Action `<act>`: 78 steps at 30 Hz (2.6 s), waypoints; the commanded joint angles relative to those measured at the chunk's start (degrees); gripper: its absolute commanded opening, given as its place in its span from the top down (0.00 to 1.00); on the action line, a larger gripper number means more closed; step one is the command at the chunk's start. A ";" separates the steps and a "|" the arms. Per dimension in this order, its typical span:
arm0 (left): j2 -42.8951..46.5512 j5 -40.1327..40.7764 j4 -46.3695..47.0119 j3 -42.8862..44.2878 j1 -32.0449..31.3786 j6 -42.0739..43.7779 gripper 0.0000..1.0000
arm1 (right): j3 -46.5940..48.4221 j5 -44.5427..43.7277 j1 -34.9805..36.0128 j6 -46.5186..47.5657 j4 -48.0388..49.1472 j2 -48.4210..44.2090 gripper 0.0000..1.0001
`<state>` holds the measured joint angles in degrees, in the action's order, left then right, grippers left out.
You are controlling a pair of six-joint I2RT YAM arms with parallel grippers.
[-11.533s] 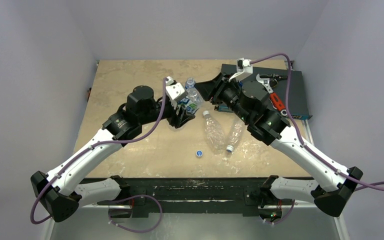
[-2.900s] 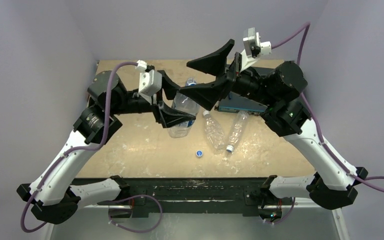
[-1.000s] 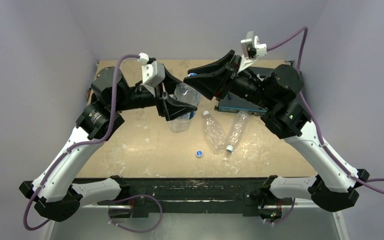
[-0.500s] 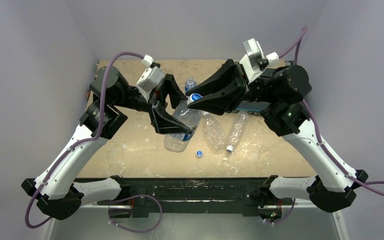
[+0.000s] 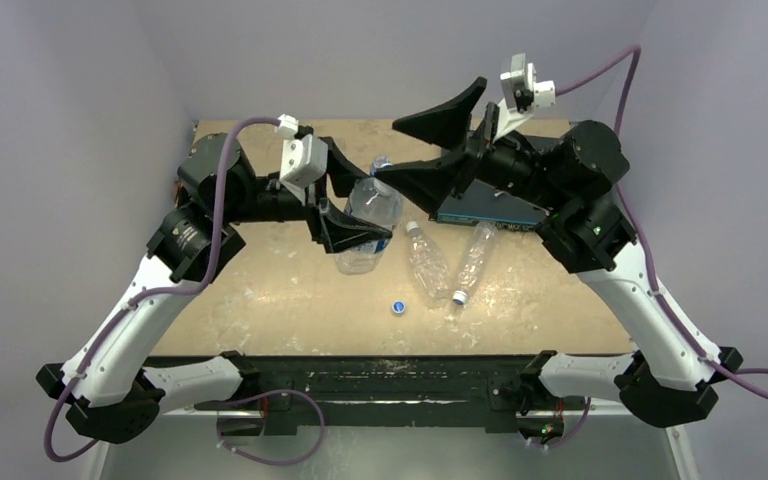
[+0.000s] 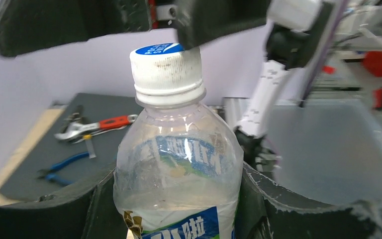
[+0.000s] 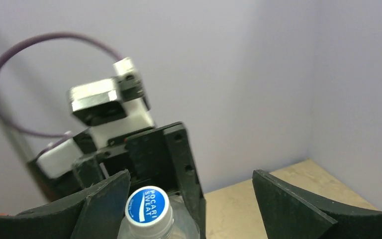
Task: Unscrew the bottle caps
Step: Unscrew the bottle cap from the plastic bottle.
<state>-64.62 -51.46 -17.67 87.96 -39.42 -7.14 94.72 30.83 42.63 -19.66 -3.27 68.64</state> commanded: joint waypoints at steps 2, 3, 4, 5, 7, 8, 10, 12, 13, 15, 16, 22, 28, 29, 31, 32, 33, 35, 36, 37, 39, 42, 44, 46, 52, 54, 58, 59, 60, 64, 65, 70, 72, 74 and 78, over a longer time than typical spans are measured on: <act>2.51 24.25 -3.40 -0.49 -0.53 15.64 1.00 | 6.77 -22.25 1.18 0.70 -7.69 2.77 0.03; 2.45 28.50 -3.51 -1.20 -0.54 16.51 1.00 | 7.73 -25.23 2.29 1.27 -8.96 3.52 0.03; 2.46 29.81 -3.77 -1.41 -0.50 17.51 1.00 | 8.51 -28.22 3.70 1.89 -9.92 4.33 0.03; 2.53 31.27 -3.68 -1.99 -0.55 18.52 1.00 | 9.43 -31.05 5.16 2.62 -10.83 5.06 0.03; 2.99 33.92 -2.72 -2.86 -0.57 18.66 1.00 | 11.49 -36.33 8.27 4.34 -12.37 7.20 0.03; 3.01 34.61 -2.28 -3.09 -0.53 18.65 1.00 | 12.58 -38.28 9.43 4.86 -12.93 8.07 0.03; 2.80 35.89 -2.03 -3.07 -0.56 18.59 1.00 | 14.52 -41.41 10.84 5.02 -13.83 9.90 0.06; 2.53 36.83 -2.06 -3.02 -0.55 18.57 1.00 | 15.27 -43.79 11.31 4.29 -13.83 10.96 0.13; 2.40 37.26 -2.12 -3.06 -0.55 18.44 1.00 | 14.94 -44.27 11.41 4.03 -13.37 11.06 0.16; 2.42 37.73 -2.19 -3.33 -0.53 18.32 1.00 | 13.56 -44.57 11.50 3.49 -11.72 10.72 0.23; 2.54 37.83 -2.03 -3.42 -0.49 18.22 1.00 | 12.92 -44.83 11.51 3.12 -11.03 10.38 0.27; 2.72 38.10 -1.53 -4.02 -0.50 17.82 1.00 | 11.48 -45.34 11.51 2.62 -9.39 9.88 0.46; 2.72 38.10 -0.99 -4.13 -0.49 17.36 1.00 | 10.00 -45.19 11.51 1.85 -8.82 9.71 0.74; 2.74 38.08 -0.96 -4.06 -0.56 17.34 1.00 | 9.76 -45.04 11.51 1.68 -8.76 9.75 0.77; 2.66 38.02 -0.88 -3.76 -0.50 17.04 1.00 | 9.24 -44.70 11.51 1.41 -8.86 9.71 0.76; 2.66 38.02 -0.87 -3.63 -0.52 16.94 1.00 | 8.95 -44.57 11.51 1.18 -8.82 9.69 0.73; 2.65 38.01 -0.79 -3.55 -0.54 16.85 1.00 | 8.60 -44.57 11.50 1.01 -8.77 9.63 0.70; 2.66 38.17 -0.59 -3.60 -0.50 16.86 1.00 | 7.89 -44.59 11.51 0.41 -8.54 9.50 0.63; 2.66 38.26 -0.61 -3.66 -0.51 16.92 1.00 | 7.60 -44.73 11.51 0.07 -8.50 9.49 0.58; 2.66 38.40 -0.52 -3.61 -0.51 16.90 1.00 | 7.41 -44.94 11.49 -0.14 -8.55 9.57 0.55; 2.64 38.54 -0.46 -3.68 -0.50 16.87 1.00 | 7.20 -45.23 11.51 -0.48 -8.60 9.59 0.55; 2.73 38.67 -0.37 -3.68 -0.49 16.76 1.00 | 7.84 -45.92 11.51 -0.72 -9.25 9.81 0.59; 2.82 38.72 -0.35 -3.72 -0.53 16.76 1.00 | 8.28 -46.21 11.51 -0.65 -9.47 9.90 0.66; 2.90 38.72 -0.35 -3.64 -0.49 16.74 1.00 | 8.07 -46.21 11.51 -0.72 -9.02 9.63 0.73; 2.93 38.72 0.11 -3.68 -0.52 16.81 1.00 | 9.03 -45.86 11.51 -1.42 -9.76 10.28 0.68; 3.01 38.71 0.26 -3.68 -0.56 16.97 1.00 | 9.54 -46.59 11.51 -1.81 -10.66 10.83 0.47; 3.07 38.75 0.40 -3.85 -0.57 16.91 1.00 | 9.13 -48.31 11.51 -2.05 -10.49 10.83 0.43; 3.09 38.79 0.43 -3.85 -0.52 16.89 1.00 | 9.03 -48.44 11.51 -1.98 -10.30 10.75 0.44; 3.15 38.72 0.44 -3.85 -0.49 16.89 1.00 | 8.87 -48.60 11.51 -1.96 -10.18 10.60 0.47; 3.17 38.65 0.44 -3.85 -0.51 16.81 1.00 | 7.70 -48.99 11.51 -1.89 -8.50 9.30 0.63; 3.18 38.62 0.51 -3.93 -0.53 16.80 1.00 | 7.56 -49.09 11.51 -1.81 -8.24 9.10 0.67; 2.99 38.47 0.62 -3.87 -0.56 16.63 1.00 | 7.44 -49.37 11.51 -1.61 -8.31 8.71 0.90; 2.99 37.95 0.62 -3.83 -0.54 16.39 1.00 | 7.42 -48.61 11.51 -1.37 -8.16 8.70 0.95; 2.96 36.66 0.42 -3.56 -0.55 15.75 1.00 | 7.06 -45.47 11.51 -1.75 -7.68 8.43 0.99; 3.35 29.14 -0.32 -2.80 -0.51 13.64 1.00 | 5.89 -38.93 11.42 0.84 -5.90 7.49 1.00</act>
<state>-62.89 -14.63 -21.17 83.50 -39.88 9.50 101.47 -12.56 54.89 -21.67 -12.25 78.91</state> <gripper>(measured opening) 0.596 0.367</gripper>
